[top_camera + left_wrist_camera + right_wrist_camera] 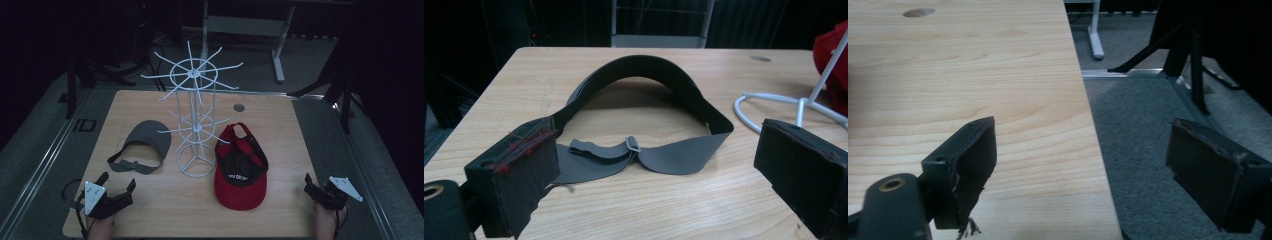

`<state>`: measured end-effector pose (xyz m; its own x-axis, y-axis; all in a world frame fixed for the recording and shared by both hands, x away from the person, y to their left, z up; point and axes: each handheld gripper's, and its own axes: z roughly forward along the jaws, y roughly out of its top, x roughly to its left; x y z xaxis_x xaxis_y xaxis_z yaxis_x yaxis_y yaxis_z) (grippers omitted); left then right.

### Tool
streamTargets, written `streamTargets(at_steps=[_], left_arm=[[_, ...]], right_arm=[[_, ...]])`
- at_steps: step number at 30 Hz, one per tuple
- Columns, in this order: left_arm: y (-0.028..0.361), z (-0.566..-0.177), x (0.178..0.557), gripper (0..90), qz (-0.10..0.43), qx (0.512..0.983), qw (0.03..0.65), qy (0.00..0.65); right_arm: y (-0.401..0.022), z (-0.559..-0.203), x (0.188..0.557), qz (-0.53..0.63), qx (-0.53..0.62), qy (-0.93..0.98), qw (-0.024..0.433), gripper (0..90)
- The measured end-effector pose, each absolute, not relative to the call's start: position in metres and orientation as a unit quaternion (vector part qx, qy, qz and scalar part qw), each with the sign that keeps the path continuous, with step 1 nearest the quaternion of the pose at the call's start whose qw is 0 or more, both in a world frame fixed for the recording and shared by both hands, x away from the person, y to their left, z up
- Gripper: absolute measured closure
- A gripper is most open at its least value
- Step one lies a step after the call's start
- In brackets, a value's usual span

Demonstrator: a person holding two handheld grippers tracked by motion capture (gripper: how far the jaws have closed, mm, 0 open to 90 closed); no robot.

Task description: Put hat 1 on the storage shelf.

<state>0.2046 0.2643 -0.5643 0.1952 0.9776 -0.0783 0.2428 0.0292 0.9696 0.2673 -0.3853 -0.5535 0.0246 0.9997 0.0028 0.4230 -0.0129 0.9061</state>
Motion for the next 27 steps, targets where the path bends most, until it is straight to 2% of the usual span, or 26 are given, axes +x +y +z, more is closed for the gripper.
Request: streamTargets(at_steps=[3, 4, 9, 10, 11, 15, 16, 20, 27], left_arm=[[0.266, -0.564, 0.205, 4.5, 0.363, 0.583, 0.507, 0.521], [0.267, -0.564, 0.205, 5.0, 0.359, 0.582, 0.508, 0.524], [0.266, -0.561, 0.207, 4.5, 0.332, 0.583, 0.516, 0.532], [0.266, -0.56, 0.207, 3.4, 0.316, 0.576, 0.526, 0.54], [0.266, -0.56, 0.207, 3.3, 0.313, 0.577, 0.526, 0.541], [0.261, -0.558, 0.206, 3.3, 0.325, 0.589, 0.515, 0.531], [0.26, -0.557, 0.206, 3.3, 0.322, 0.59, 0.516, 0.532], [0.257, -0.557, 0.206, 3.3, 0.315, 0.595, 0.513, 0.533], [0.258, -0.554, 0.206, 3.3, 0.283, 0.601, 0.519, 0.538]], right_arm=[[-0.386, -0.552, 0.267, 0.382, 0.605, 0.594, 0.368, 12.9], [-0.384, -0.548, 0.266, 0.382, 0.594, 0.617, 0.348, 13.0], [-0.378, -0.538, 0.265, 0.386, 0.576, 0.638, 0.336, 13.0], [-0.373, -0.526, 0.266, 0.406, 0.571, 0.645, 0.305, 12.6], [-0.371, -0.522, 0.266, 0.41, 0.57, 0.647, 0.298, 12.4], [-0.364, -0.511, 0.267, 0.403, 0.563, 0.658, 0.296, 11.7], [-0.362, -0.509, 0.268, 0.394, 0.561, 0.663, 0.301, 11.5], [-0.353, -0.503, 0.276, 0.387, 0.549, 0.689, 0.273, 13.3], [-0.331, -0.495, 0.29, 0.375, 0.52, 0.716, 0.277, 13.0]])
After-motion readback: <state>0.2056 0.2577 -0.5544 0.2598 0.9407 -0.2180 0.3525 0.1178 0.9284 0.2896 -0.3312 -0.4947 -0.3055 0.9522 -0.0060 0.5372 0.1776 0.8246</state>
